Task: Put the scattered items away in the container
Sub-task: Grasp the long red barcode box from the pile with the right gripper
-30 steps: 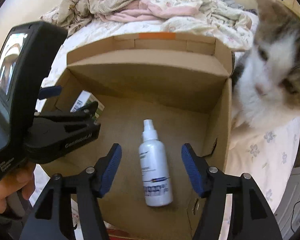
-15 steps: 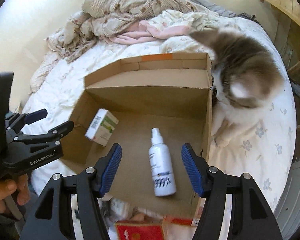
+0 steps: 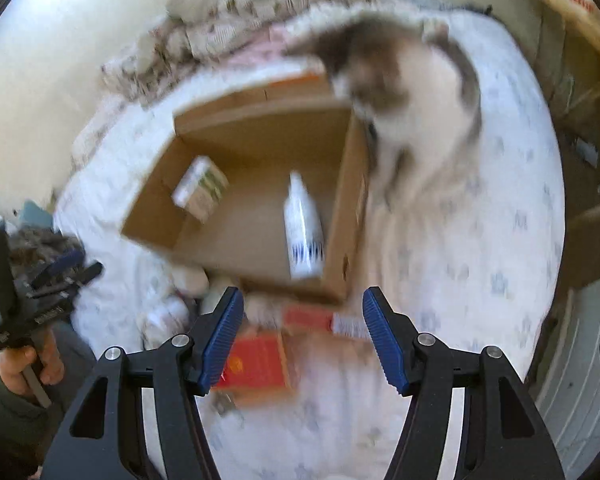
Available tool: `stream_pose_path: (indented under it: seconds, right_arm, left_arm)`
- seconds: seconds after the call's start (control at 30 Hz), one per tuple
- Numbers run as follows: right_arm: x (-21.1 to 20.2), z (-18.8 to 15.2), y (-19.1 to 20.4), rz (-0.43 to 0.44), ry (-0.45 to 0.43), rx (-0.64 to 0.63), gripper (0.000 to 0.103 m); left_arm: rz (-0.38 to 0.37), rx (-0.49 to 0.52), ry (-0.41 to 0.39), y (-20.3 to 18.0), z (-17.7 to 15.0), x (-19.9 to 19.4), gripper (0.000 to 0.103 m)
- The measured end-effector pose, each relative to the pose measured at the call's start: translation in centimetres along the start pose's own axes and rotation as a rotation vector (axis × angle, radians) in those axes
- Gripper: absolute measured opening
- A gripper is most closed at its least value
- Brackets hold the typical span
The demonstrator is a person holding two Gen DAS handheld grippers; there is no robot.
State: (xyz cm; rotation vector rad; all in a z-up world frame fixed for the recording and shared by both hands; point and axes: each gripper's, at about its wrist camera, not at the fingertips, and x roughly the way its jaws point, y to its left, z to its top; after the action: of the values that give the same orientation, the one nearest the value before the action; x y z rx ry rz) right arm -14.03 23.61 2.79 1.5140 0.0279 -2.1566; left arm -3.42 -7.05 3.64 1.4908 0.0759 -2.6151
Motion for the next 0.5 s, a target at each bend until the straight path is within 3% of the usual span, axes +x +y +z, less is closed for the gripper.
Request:
stream_pose_path:
  seconds: [0.1,0.17,0.27,0.5]
  right_arm:
    - [2.0,-0.9,-1.0,-0.019,0.061,0.063,0.07]
    - [2.9,-1.1,-1.9,0.007,0.087,0.122,0.081]
    - [4.0,-1.2,-1.9,-0.02,0.087,0.151,0.092]
    - [7.8,-0.3,0.1,-0.102,0.142,0.105,0.098]
  left_arm:
    - [-0.037,-0.045,0.051,0.6,-1.5,1.8,0.079]
    - [-0.04,-0.095,0.089,1.0,-1.5,2.7,0.079]
    - [-0.069,-0.117,0.062,1.1,-1.3,2.3,0.079]
    - [-0.084,-0.12,0.092,1.0,-1.6,3.0,0.079]
